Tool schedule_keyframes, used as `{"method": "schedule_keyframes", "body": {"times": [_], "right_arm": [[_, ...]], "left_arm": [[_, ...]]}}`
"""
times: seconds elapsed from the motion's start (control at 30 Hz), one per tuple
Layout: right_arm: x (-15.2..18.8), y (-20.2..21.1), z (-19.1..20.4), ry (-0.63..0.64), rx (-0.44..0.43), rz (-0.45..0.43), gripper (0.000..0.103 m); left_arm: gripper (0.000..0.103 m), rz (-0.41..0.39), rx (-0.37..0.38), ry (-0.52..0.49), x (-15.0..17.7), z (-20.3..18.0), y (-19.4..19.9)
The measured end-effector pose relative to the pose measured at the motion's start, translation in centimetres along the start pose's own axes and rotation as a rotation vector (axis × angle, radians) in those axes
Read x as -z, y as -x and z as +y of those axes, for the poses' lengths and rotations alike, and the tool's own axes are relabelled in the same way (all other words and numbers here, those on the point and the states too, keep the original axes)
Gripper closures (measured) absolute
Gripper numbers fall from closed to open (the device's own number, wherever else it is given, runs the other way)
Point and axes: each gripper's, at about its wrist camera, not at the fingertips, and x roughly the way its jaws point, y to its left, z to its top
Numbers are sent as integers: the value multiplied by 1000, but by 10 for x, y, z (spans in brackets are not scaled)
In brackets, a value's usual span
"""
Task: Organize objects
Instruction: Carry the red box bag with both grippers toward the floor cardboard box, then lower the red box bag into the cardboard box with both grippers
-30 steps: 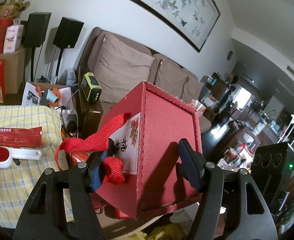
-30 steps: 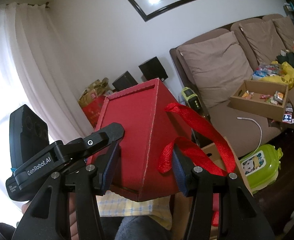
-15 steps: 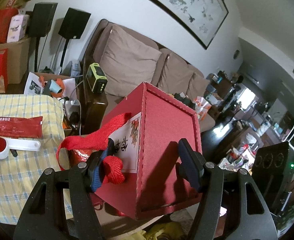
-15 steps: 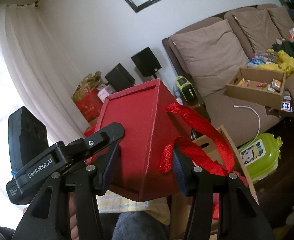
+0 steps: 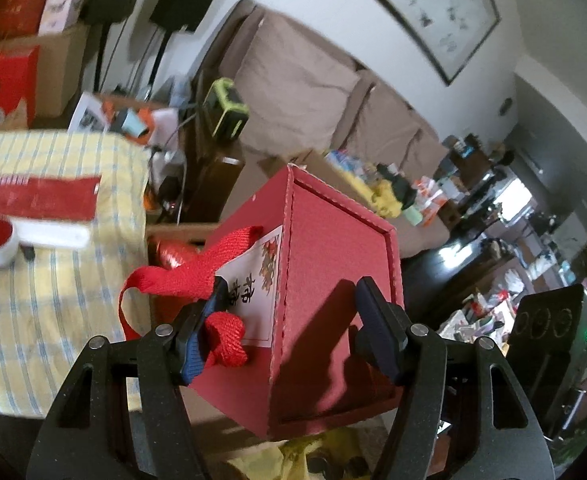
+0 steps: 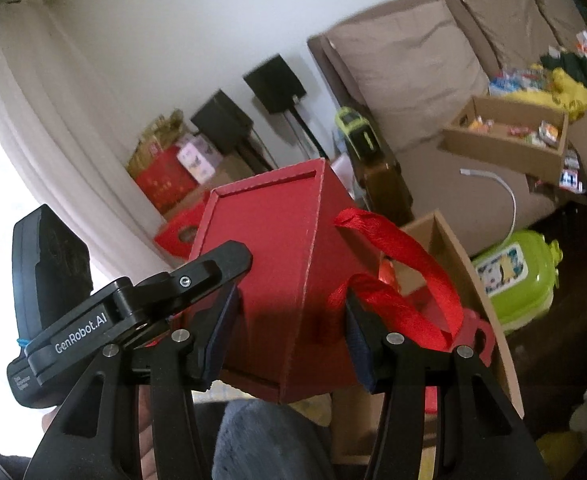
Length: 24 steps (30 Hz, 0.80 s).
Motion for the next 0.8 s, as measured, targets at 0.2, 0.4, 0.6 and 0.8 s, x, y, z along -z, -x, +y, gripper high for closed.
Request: {"method": "schedule_keyframes", "body": {"times": [0.2,0.4,0.6,0.8], "right_arm": [[8,-10,-5,12,30,38,51],[16,-21,-13,0,38,91,51],[22,-35,-27,0,6,165,51],[29,-43,-43,-5,9,212,51]], "left_arm": [[42,22,-13,37,11,9,-8],[42,58,-33,71,20,17,-18],[42,84,-82,86,30,23,-27],[42,114,-78,143,45,31,-42]]}}
